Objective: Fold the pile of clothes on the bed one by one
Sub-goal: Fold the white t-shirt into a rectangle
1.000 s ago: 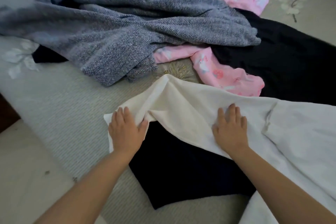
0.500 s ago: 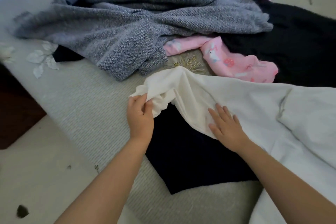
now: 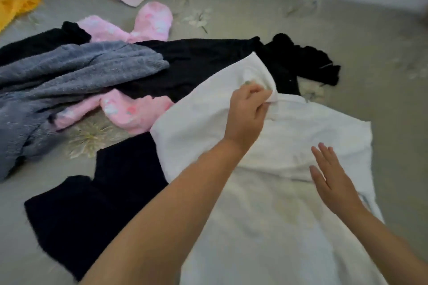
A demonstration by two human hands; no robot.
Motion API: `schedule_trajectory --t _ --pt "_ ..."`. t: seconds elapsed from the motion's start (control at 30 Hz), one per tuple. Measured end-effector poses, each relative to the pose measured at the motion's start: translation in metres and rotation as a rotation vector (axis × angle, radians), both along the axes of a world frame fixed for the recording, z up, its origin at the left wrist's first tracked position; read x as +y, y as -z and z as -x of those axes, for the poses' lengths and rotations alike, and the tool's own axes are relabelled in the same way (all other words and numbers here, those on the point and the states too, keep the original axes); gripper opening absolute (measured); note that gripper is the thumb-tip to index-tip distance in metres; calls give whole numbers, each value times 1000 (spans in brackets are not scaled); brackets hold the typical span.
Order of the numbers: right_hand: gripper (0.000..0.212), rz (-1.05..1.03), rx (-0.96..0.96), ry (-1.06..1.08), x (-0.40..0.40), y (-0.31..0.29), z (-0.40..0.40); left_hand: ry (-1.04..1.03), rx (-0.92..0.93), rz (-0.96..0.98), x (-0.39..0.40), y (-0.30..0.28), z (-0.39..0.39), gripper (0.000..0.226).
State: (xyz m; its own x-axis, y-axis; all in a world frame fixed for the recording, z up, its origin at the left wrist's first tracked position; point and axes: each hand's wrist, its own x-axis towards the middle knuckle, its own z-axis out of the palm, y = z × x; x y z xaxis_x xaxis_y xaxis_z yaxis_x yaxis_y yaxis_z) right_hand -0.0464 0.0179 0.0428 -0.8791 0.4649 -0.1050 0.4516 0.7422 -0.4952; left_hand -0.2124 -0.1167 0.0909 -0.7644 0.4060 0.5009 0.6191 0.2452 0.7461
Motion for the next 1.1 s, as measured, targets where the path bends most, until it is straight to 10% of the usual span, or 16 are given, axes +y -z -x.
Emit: schedule_trajectory --t 0.17,0.37,0.67,0.9,1.1 --pt "38 7 -96 235 100 14 -95 620 162 544 104 46 -87 53" --pt "38 -113 -100 37 116 48 -102 331 123 1154 63 120 -105 67" --pt "52 -443 -344 -58 158 97 -37 164 69 1070 32 131 -59 61" --pt "42 -577 -42 -240 174 70 -37 328 118 1085 -11 127 -29 71" --pt "59 -386 -663 -445 148 93 -78 623 -107 1457 -34 143 -27 80"
